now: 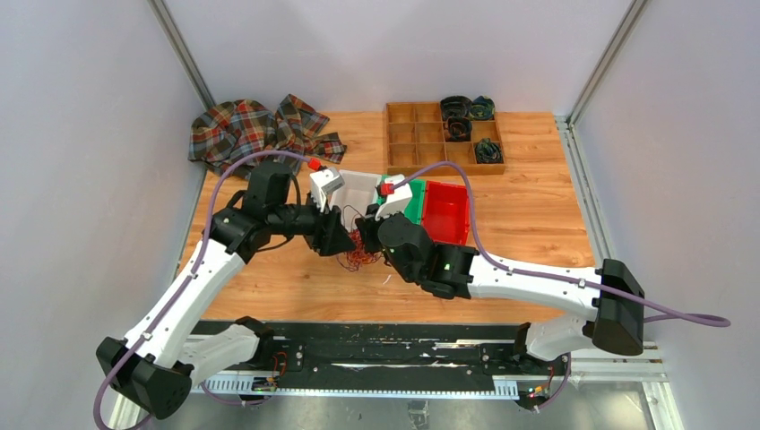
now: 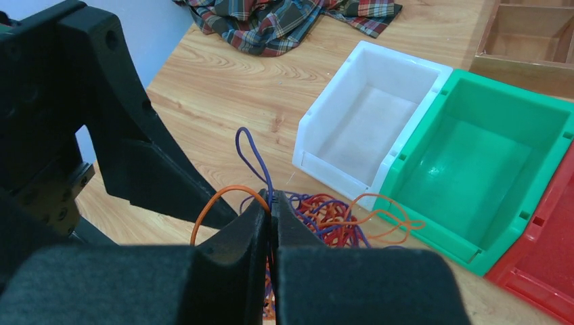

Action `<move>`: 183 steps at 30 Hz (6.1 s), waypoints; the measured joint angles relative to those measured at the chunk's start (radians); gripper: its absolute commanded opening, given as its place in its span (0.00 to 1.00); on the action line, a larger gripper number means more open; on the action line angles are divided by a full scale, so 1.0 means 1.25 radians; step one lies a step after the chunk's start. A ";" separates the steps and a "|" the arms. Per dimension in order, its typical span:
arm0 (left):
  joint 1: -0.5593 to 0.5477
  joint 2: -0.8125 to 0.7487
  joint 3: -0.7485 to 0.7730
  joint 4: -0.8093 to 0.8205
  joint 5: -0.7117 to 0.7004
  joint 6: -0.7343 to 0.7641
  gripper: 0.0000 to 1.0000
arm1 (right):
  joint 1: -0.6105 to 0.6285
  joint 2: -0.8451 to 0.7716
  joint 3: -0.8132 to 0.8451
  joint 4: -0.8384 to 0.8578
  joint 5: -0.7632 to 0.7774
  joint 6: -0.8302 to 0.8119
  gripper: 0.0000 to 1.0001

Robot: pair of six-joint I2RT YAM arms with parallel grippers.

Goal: Untangle the cables

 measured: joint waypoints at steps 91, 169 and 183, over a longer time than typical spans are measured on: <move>0.000 0.143 1.048 0.084 -0.461 0.163 0.01 | 0.004 0.209 -0.313 0.404 -0.038 -0.031 0.50; -0.157 0.687 0.865 0.238 -0.054 -0.166 0.01 | -0.268 -0.524 -0.341 -0.136 0.159 -0.122 0.75; -0.175 0.637 0.889 0.235 -0.048 -0.152 0.01 | -0.269 -0.584 -0.290 -0.434 0.026 -0.016 0.76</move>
